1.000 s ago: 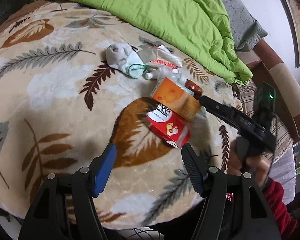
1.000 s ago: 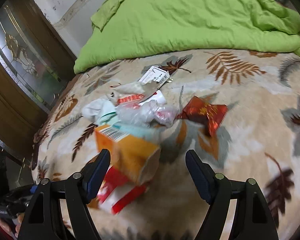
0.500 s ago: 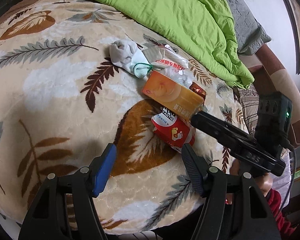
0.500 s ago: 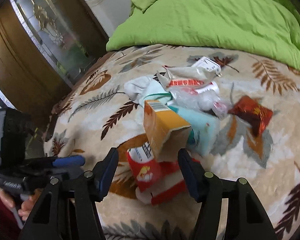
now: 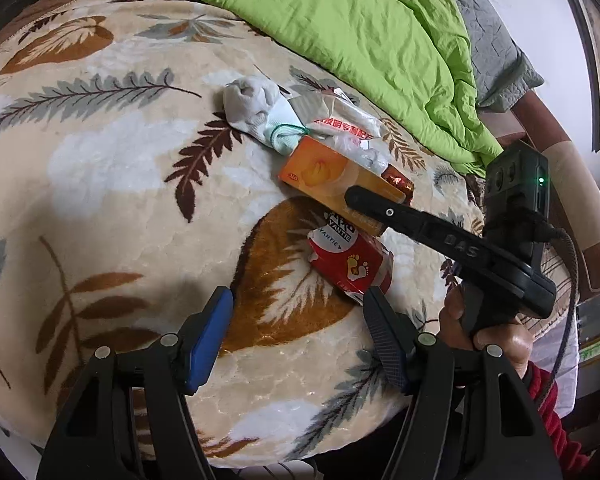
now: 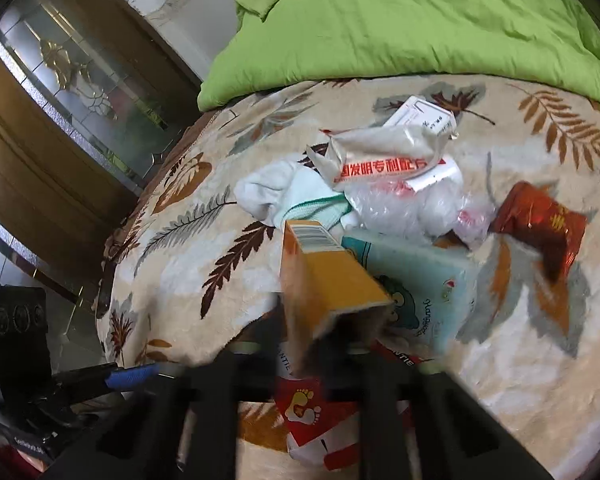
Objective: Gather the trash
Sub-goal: 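Grasp the red-and-white snack packet with the left tool while the right tool grasps the orange box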
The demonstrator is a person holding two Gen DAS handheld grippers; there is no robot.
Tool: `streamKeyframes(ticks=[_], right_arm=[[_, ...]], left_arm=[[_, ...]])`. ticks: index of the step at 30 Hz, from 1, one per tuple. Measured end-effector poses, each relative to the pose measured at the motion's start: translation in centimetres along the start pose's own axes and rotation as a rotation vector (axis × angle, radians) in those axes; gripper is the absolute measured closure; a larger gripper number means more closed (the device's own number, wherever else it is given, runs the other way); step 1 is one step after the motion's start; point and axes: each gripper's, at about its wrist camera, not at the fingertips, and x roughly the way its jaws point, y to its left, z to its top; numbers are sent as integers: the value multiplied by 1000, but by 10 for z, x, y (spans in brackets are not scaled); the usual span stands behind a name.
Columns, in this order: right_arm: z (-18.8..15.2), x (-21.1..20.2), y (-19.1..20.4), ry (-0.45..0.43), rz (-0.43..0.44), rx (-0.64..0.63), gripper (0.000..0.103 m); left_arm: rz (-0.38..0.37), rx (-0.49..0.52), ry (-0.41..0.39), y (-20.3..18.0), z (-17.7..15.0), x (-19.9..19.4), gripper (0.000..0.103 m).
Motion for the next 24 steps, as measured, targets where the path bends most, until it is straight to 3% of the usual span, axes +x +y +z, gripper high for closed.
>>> streamKeyframes(ticks=[4,10,14,16,19,24], right_arm=[[-5,-24,2,-97,10,18,102],[-26,-92,7,-255,-8,30,102],[-48,-128,3,-318,-42,42,102],[-59,-140,-1,-333,-41,58,101],[-73,-152,-6,-348,-44,72,101],[-88,-166,-10,-375,-63,89,101]], left_arm=[[1,5,6,-3,1,2,37],[-3,30,64,-18,12,30,37],[-29,-27,135,-30,18,64,37],[0,-56,154,-36,19,80,36],[26,-96,114,-48,23,91,16],[90,-69,58,-66,29,107,15]])
